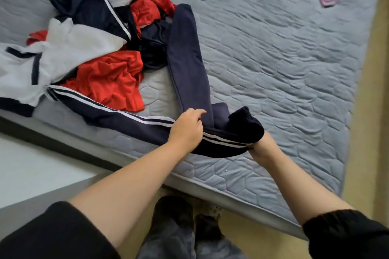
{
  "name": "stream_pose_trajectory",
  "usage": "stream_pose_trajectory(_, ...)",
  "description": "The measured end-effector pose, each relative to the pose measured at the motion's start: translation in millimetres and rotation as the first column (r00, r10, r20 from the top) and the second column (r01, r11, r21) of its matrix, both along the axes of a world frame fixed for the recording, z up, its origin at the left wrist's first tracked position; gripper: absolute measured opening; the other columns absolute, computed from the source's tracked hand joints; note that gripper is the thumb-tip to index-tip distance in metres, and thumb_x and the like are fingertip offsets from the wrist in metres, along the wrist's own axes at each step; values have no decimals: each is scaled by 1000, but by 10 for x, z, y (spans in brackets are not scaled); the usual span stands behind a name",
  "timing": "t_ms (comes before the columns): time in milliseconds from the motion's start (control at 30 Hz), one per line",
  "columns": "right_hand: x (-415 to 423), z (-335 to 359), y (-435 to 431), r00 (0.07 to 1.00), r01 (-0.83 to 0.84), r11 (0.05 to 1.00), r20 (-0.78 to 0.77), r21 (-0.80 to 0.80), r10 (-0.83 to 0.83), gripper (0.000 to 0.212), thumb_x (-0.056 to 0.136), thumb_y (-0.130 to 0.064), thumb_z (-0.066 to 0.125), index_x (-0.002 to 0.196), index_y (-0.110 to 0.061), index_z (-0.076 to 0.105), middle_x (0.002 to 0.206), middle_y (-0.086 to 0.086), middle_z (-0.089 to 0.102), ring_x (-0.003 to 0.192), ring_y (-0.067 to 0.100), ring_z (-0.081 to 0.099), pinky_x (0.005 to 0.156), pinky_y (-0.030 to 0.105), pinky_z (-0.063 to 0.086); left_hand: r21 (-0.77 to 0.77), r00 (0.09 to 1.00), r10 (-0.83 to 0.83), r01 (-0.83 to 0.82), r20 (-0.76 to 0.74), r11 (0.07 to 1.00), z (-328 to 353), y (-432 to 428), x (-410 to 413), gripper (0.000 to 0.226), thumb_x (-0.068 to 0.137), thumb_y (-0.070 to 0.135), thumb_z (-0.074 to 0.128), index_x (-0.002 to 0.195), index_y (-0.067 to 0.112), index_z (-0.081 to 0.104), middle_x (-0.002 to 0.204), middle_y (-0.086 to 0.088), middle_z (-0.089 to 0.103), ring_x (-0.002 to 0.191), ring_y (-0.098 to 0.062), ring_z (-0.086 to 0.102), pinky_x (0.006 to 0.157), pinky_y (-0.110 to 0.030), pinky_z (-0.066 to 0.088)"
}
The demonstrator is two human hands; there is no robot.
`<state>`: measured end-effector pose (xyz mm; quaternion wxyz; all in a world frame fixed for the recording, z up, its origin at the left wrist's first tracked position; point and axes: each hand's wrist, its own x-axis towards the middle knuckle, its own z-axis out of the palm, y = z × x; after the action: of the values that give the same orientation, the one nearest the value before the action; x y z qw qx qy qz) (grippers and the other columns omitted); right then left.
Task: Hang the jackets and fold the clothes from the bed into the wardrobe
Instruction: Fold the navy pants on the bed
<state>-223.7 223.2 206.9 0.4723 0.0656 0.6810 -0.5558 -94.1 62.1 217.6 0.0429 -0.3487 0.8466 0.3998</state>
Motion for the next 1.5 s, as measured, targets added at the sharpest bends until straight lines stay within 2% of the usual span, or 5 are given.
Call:
stream_pose_trajectory(400,-237,792,1235,925,363,885,227,-293,-304,18,77,-32,66,72,-17,75,76,2,71,68,14,67,62,20,55,421,767,-610,495,199,760,431,1140,-429,40,99,27,43,137,20,51,142,1,50,130,-16,44,97,-16,28)
stream_pose_trajectory(600,-268,923,1685,912,372,907,261,-196,-318,20,68,-17,74,81,-12,60,70,6,67,55,10,66,50,17,52,282,977,-210,194,25,940,438,1362,-623,80,83,23,69,149,25,25,135,-6,49,128,-24,41,107,-38,35)
stream_pose_trajectory(867,-402,984,1684,976,-66,992,198,-111,87,51,85,11,34,46,-14,55,49,-3,52,43,9,49,51,17,41,-127,624,-764,782,165,611,594,1386,-823,54,74,20,65,126,27,50,159,1,14,147,-23,3,115,-49,8)
stream_pose_trajectory(1200,-450,957,1902,908,401,912,171,-85,-383,29,100,-24,32,96,-14,59,103,6,66,97,15,62,94,34,39,-159,841,-522,540,143,827,486,1338,-468,16,71,22,59,70,16,44,67,-2,57,71,-30,52,57,-30,30)
stream_pose_trajectory(1500,-102,892,1521,619,-679,681,-286,274,732,62,71,-29,80,125,-27,48,118,-15,55,104,-9,51,87,5,38,76,853,-450,446,264,892,490,1430,-381,20,74,25,54,68,23,35,65,3,47,68,-23,46,54,-32,31)
